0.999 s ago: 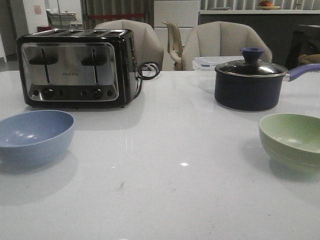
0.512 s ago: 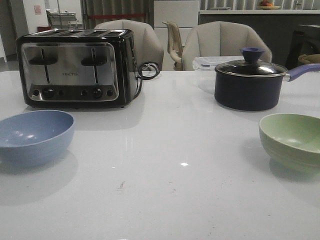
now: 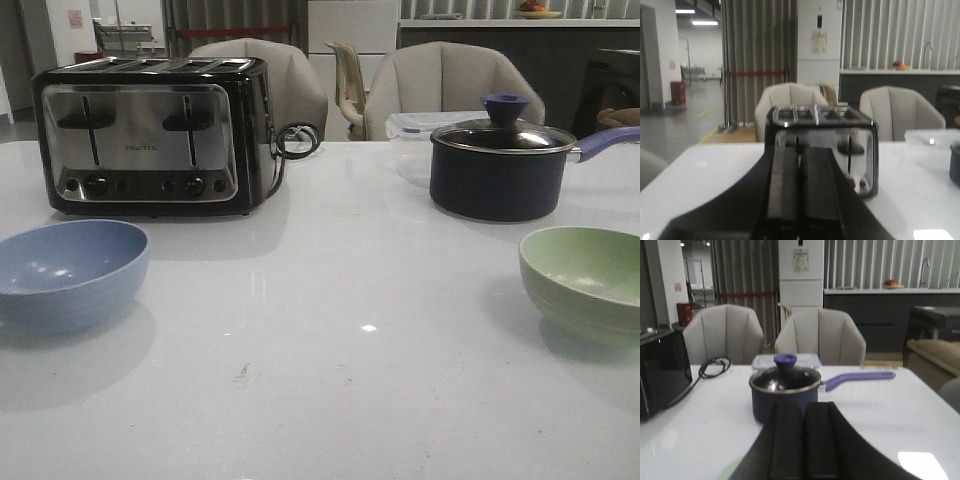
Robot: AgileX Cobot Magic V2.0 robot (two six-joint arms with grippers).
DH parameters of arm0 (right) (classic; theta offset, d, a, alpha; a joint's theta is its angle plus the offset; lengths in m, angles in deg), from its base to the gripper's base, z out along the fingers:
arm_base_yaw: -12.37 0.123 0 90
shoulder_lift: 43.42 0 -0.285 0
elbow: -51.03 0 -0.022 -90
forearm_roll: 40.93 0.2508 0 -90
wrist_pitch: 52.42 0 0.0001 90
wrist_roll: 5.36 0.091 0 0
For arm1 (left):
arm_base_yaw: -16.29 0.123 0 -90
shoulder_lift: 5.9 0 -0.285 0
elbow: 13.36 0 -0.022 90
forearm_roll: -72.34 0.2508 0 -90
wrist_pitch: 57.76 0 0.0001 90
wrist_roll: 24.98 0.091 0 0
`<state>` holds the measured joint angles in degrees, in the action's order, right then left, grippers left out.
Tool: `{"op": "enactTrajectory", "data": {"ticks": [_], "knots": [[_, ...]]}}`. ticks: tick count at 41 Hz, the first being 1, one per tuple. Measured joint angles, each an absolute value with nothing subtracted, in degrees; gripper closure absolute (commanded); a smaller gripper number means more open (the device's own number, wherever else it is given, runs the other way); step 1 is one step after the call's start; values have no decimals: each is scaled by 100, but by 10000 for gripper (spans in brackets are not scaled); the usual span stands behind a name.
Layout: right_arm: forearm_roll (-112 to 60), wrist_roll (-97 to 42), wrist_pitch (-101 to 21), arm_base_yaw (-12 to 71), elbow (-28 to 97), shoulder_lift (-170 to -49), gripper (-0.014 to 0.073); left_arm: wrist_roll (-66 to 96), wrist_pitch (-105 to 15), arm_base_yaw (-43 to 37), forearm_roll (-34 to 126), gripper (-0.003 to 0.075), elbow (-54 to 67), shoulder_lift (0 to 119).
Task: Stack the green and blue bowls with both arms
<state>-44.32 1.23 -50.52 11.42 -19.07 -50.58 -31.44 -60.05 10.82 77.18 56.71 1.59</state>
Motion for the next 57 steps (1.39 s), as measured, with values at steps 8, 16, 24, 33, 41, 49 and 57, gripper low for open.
{"op": "enactTrajectory", "data": {"ticks": [8, 16, 24, 33, 41, 49, 57], "knots": [[-4490, 112, -4270, 1142, -472, -5205, 547, -3144, -5601, 1082, 7718, 622, 4205, 209], [-4501, 112, -3141, 1142, 761, -6055, 547, -3144, -4300, 1082, 7718, 622, 2864, 840], [-4501, 112, -2014, 1142, 1323, -6939, 547, -3144, -2989, 1082, 7704, 622, 2255, 1604], [-4501, 112, -893, 1142, 1333, -7844, 547, -3144, -2008, 1082, 7701, 622, 2419, 2411], [-4501, 112, -325, 1142, 1333, -8502, 547, -3144, -1797, 1082, 7701, 622, 2709, 2915], [-4501, 112, -275, 1142, 1312, -8988, 480, -3144, -1744, 1082, 7691, 617, 2899, 3166], [-4501, 104, -267, 1142, 1312, -9259, 10, -3144, -1745, 1082, 7702, 310, 2899, 3231]]}}
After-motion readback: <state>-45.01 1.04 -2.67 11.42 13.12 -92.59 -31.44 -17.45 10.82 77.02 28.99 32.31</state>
